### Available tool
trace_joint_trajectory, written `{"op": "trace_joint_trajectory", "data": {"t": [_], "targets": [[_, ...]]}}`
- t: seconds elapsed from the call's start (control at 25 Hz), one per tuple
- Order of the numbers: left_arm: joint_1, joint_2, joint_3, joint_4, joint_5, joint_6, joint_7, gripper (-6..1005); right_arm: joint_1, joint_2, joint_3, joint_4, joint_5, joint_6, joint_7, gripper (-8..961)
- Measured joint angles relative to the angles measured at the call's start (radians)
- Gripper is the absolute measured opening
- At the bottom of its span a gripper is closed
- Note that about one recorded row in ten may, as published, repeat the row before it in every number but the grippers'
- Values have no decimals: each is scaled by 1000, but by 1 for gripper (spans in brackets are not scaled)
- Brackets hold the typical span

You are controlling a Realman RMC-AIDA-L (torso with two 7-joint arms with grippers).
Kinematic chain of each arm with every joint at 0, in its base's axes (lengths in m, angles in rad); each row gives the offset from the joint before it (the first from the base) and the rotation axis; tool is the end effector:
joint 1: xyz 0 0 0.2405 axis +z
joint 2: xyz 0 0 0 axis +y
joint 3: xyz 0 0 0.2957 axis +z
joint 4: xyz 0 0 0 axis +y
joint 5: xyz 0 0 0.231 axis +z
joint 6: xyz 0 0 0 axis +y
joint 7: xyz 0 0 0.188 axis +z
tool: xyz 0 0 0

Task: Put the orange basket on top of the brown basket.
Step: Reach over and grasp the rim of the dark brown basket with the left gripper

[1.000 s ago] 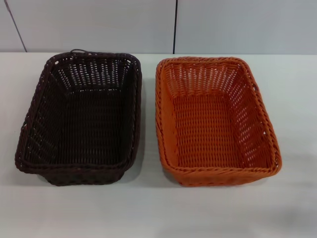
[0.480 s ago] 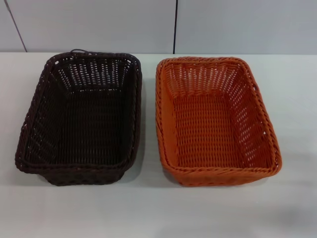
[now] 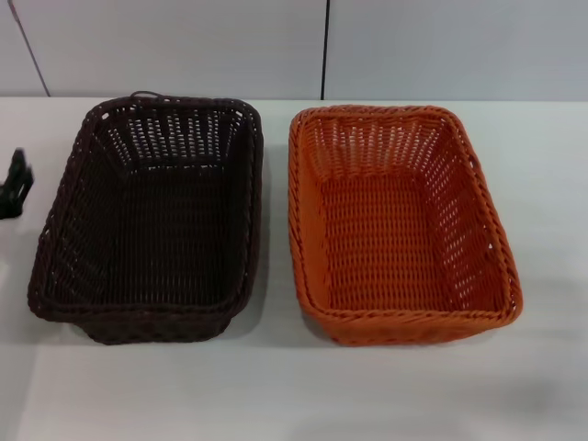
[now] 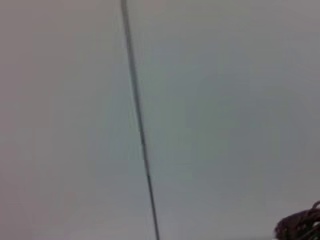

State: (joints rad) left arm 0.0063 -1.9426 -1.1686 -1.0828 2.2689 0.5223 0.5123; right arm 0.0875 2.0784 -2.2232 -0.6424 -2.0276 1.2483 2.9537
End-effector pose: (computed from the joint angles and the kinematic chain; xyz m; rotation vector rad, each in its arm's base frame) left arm -0.3708 0.3720 0.0097 -1.5286 -0.5800 -0.3749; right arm 0.3859 0.3205 -0.0081 -1.1232 0.6263 0.7060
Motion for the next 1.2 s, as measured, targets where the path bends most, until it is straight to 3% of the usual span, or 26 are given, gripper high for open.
{"op": "trace_joint_trajectory", "data": {"t": [0.04,0.08,0.12,0.24,0.28,0.32,0.48,0.76,1.2], "targets": [[18,-7,-44,-65,13,-87,24,689,2,0,0,0,0,-6,0,709],[52,-32,-163,-217,38,-310,67,686,4,0,-1,0,0,-16,0,709],[52,-32,-163,-217,38,-310,67,684,4,0,-1,0,0,-16,0,709],[54,-79,-345,-384,47,-699,99,676,7,-1,-1,3,0,-23,0,709],[27,-111,-464,-456,51,-950,112,673,11,-1,0,6,0,-28,1,709],[27,-111,-464,-456,51,-950,112,670,11,-1,0,6,0,-28,1,709],[-51,-118,-558,-487,75,-1260,73,659,15,-1,6,12,0,-41,1,709],[-76,-120,-554,-460,136,-1300,51,640,15,-2,7,13,0,-42,1,709],[-152,-118,-559,-321,197,-1282,46,610,18,-3,2,18,0,-42,1,709]]}}
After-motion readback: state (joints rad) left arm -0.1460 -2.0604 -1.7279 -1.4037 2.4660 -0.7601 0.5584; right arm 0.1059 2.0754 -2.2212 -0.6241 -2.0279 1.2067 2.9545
